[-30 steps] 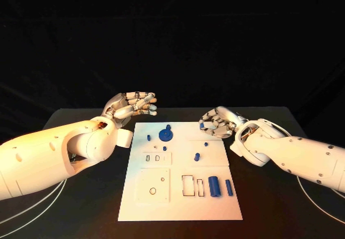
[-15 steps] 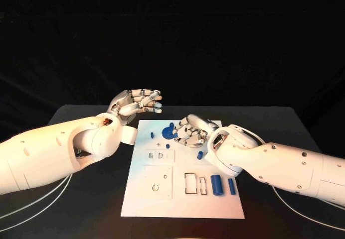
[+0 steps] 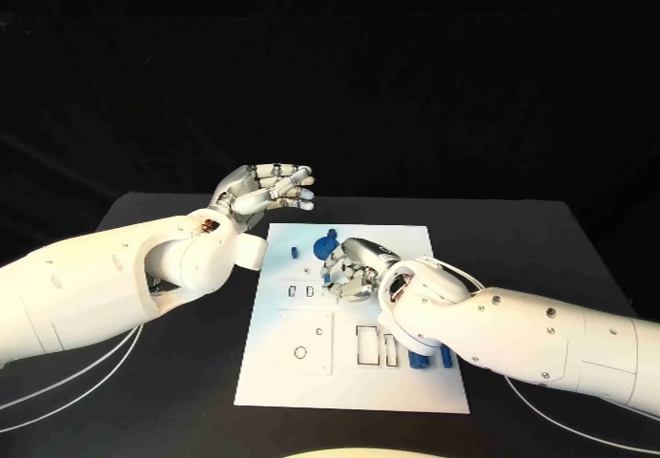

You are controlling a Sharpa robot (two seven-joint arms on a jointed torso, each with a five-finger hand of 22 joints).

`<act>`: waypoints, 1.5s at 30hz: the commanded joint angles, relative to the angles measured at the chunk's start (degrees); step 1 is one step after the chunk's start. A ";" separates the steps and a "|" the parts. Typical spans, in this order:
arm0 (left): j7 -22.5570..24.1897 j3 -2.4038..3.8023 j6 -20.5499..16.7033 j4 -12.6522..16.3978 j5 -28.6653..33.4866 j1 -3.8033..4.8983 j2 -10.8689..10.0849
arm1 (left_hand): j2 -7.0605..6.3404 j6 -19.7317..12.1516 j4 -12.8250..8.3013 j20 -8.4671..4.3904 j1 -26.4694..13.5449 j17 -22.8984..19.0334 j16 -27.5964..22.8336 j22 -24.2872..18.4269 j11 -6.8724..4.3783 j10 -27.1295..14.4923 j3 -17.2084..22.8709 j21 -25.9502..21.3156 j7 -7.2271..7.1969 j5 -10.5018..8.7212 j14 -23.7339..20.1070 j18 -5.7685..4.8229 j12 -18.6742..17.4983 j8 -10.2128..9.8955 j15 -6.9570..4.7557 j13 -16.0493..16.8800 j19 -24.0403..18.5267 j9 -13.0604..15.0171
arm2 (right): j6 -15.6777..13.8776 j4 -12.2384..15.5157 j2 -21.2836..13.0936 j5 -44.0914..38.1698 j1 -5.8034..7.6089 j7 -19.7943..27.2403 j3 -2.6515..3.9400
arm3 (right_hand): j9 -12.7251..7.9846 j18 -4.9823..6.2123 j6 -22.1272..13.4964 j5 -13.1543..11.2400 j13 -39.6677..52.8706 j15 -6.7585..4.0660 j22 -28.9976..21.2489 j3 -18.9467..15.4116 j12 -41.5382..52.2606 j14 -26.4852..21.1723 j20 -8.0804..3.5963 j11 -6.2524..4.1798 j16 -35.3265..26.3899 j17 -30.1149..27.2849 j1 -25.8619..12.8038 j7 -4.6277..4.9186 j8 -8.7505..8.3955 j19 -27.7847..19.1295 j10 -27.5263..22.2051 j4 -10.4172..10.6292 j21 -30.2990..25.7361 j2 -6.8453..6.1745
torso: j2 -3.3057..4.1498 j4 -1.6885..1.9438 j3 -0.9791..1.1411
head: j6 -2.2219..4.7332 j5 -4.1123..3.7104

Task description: Assemble the parts on the task board

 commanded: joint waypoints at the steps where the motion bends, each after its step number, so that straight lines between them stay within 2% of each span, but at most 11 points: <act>1: 0.44 0.04 0.79 0.08 -0.04 0.07 0.15 | -0.20 -0.49 0.18 -0.14 0.06 0.08 -0.26 0.06 0.03 -0.38 0.20 0.21 1.57 -0.15 -0.33 0.68 -0.22 -0.34 0.08 -0.03 -0.44 0.06 | 0.24 -0.01 0.49 -2.96 -0.38 -2.15 -0.01 | 2.65 -0.52 0.04 0.26 8.86 -0.42 7.63 0.09 -0.31 6.08 -0.41 -0.45 0.22 15.06 -0.28 -0.09 2.95 0.51 0.77 -0.02 -0.24 -0.25 | 0.04 -0.07 0.12 | -0.35 0.29; 10: 0.38 0.04 0.89 -0.07 -0.04 0.07 0.33 | -0.23 -0.50 0.21 -0.12 -0.05 0.15 -0.33 0.07 0.04 -0.37 0.15 0.25 1.57 -0.23 -0.31 0.68 -0.22 -0.35 0.09 -0.03 -0.49 0.09 | -0.34 -0.46 1.79 -4.23 -1.23 -2.25 -0.06 | 2.70 -0.52 0.05 0.42 8.89 -0.44 7.65 0.06 -0.29 6.08 -0.43 -0.49 0.22 15.06 -0.49 -0.13 3.05 0.53 0.80 -0.01 -0.24 -0.38 | 0.07 -0.03 0.10 | -0.76 0.98; 19: 0.28 0.04 1.00 -0.17 -0.04 0.07 0.41 | -0.23 -0.50 0.21 -0.12 -0.05 0.15 -0.33 0.07 0.04 -0.37 0.15 0.25 1.57 -0.23 -0.31 0.68 -0.22 -0.35 0.09 -0.03 -0.49 0.09 | -0.20 -1.75 2.64 -5.28 -1.76 -1.94 -0.15 | 2.80 -0.54 0.14 0.67 9.14 -0.51 7.72 -0.01 -0.10 6.08 -0.47 -0.57 0.22 15.06 -0.80 -0.23 3.27 0.60 1.03 -0.08 -0.17 -0.71 | 0.09 -0.03 0.03 | -1.04 1.17; 26: 0.22 0.04 1.08 -0.22 -0.04 0.07 0.46 | -0.23 -0.50 0.21 -0.12 -0.05 0.15 -0.33 0.07 0.04 -0.37 0.15 0.25 1.57 -0.23 -0.31 0.68 -0.22 -0.35 0.09 -0.03 -0.49 0.09 | -0.23 -2.23 3.11 -6.04 -2.31 -1.94 -0.20 | 2.84 -0.53 0.15 0.70 9.14 -0.54 7.69 -0.06 -0.10 6.08 -0.49 -0.60 0.22 15.06 -0.94 -0.26 3.35 0.59 1.04 -0.13 -0.21 -0.89 | 0.04 -0.07 0.05 | -1.54 1.33; 45: 0.11 0.04 1.13 -0.38 -0.04 0.07 0.44 | -0.23 -0.50 0.21 -0.12 -0.05 0.15 -0.33 0.07 0.04 -0.37 0.15 0.25 1.57 -0.23 -0.31 0.68 -0.22 -0.35 0.09 -0.03 -0.49 0.09 | -1.31 -1.86 3.49 -6.73 -3.00 -1.08 -0.22 | 2.85 -0.50 -0.03 0.71 9.02 -0.58 7.61 -0.10 -0.20 6.08 -0.54 -0.63 0.22 15.06 -1.06 -0.26 3.38 0.55 0.94 -0.34 -0.36 -1.31 | -0.01 -0.16 0.05 | -1.56 1.62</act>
